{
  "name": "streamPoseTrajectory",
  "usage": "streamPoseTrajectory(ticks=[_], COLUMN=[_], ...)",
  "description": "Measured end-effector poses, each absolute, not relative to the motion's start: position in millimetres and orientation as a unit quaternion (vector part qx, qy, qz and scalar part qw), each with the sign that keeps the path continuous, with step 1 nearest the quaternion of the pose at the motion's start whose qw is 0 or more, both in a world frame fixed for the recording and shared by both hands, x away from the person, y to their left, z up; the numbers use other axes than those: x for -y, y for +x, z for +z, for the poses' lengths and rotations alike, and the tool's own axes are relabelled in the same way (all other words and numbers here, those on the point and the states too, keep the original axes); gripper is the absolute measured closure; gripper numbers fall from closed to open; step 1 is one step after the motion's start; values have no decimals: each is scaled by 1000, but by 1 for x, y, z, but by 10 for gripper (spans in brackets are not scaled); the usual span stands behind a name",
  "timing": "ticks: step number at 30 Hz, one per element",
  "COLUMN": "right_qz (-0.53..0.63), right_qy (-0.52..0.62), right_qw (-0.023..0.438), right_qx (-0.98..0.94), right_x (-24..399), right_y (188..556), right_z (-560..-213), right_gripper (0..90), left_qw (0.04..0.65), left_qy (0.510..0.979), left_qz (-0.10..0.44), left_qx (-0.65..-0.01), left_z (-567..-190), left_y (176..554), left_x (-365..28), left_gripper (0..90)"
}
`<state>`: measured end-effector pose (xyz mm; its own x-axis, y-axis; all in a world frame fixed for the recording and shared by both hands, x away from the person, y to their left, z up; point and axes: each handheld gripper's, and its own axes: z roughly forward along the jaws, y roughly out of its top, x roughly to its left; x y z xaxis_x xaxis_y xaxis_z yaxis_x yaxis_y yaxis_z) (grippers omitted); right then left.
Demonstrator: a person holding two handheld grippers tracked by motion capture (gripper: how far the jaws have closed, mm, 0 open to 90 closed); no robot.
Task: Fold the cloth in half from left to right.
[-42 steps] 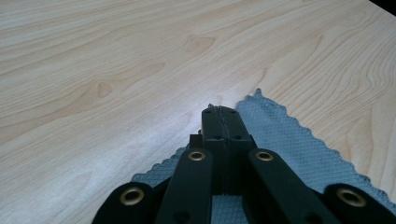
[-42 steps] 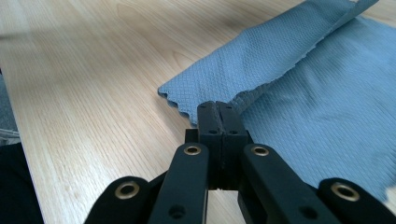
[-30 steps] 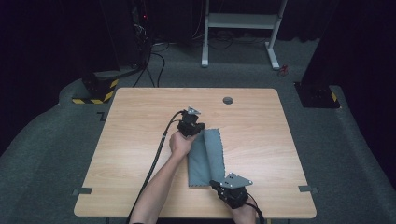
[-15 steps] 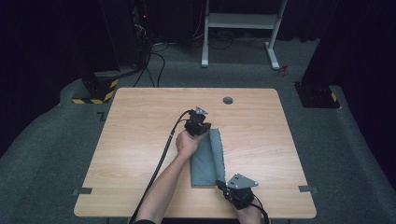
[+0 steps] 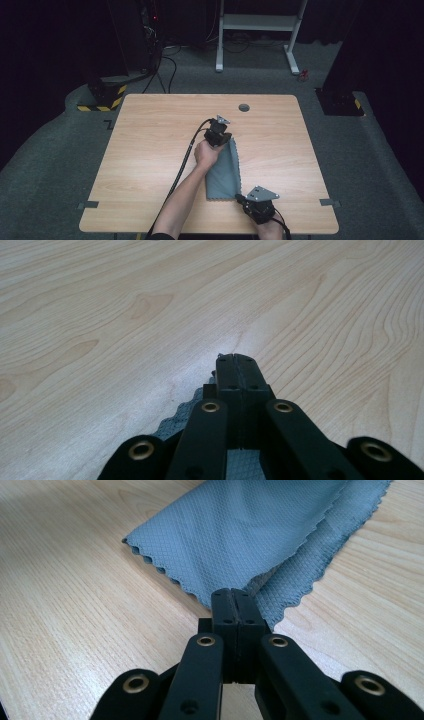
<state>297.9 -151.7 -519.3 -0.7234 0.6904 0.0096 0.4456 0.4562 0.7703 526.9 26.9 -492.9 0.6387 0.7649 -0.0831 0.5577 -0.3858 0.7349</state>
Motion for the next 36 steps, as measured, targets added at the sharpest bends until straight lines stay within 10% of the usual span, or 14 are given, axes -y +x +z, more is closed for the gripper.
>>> streamPoseTrajectory(ticks=[20,27,36], right_qz=[380,382,393], right_qy=[351,371,374], right_qw=[156,158,165], right_qx=[-841,-831,-824], right_x=[156,163,173], right_y=[299,301,310], right_z=[-519,-521,-508], right_gripper=[895,791,800], left_qw=[363,379,373], left_qy=[831,822,829], left_qz=[141,144,165], left_qx=[-396,-400,-383], left_z=[-503,-492,-482], left_y=[531,520,474], left_x=[-9,-21,-63], left_gripper=[896,604,519])
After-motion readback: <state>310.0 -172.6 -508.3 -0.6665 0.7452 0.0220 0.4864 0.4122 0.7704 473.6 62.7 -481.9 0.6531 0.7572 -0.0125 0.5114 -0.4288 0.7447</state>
